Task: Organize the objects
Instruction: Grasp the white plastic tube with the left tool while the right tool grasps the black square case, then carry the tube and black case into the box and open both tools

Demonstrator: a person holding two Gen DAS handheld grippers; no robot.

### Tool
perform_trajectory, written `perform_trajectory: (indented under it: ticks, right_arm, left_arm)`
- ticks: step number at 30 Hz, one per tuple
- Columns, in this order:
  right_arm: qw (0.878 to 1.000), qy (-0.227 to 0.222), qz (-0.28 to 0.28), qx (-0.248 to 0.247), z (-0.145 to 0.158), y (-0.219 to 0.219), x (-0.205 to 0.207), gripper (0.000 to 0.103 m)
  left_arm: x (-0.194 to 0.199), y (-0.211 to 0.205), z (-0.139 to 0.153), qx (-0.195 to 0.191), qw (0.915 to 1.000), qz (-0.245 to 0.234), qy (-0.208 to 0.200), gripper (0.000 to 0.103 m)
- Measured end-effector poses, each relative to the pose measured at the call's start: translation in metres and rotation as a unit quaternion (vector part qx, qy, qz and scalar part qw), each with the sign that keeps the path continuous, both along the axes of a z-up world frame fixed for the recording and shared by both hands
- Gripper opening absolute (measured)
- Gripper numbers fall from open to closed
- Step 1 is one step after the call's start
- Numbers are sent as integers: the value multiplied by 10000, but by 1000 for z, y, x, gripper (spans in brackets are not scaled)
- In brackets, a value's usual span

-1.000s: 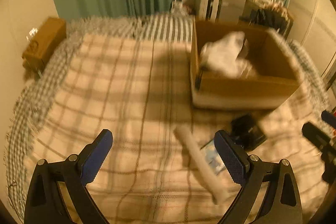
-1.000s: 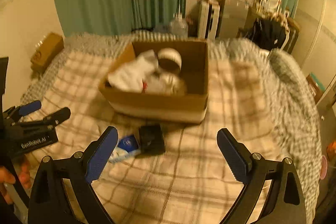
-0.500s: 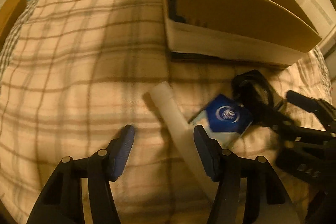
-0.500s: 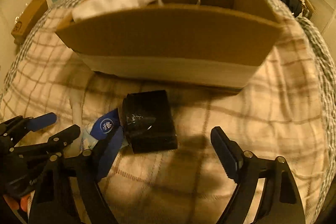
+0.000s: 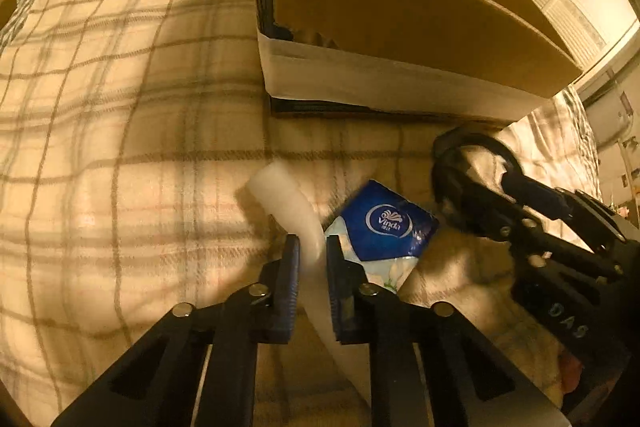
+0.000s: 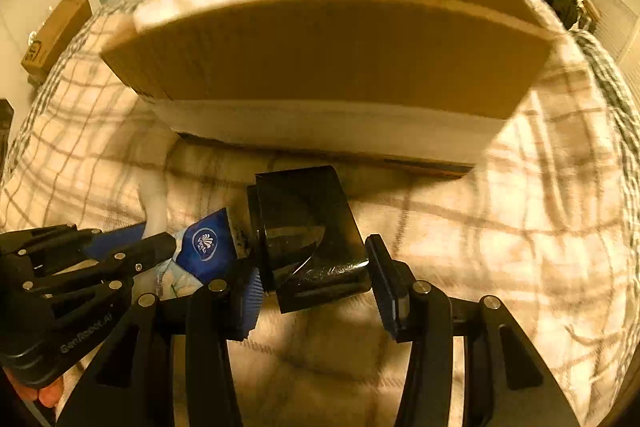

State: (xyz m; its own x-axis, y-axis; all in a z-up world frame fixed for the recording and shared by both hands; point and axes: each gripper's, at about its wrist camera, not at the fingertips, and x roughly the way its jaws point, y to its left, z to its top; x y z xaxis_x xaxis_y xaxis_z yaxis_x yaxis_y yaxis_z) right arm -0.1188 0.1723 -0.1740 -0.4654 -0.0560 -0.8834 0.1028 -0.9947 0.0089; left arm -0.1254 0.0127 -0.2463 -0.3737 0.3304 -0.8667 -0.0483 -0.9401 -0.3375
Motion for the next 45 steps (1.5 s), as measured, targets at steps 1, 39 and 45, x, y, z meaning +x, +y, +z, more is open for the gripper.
perform_trajectory:
  ticks: [1,39,45]
  right_arm:
    - [10000,42,-15,-9,5,2,4,47]
    - [9729,2288,-26,320,287,13,-9,46]
    - [9775,2089,-30,281,264,18,-64,46]
  left_arm:
    - [4,-1,3,44,10000,10,11,10]
    - [-62,3,272,-284,9752,-48,2195,9]
    - [-110,8,234,-292,9792,-23,2006,9]
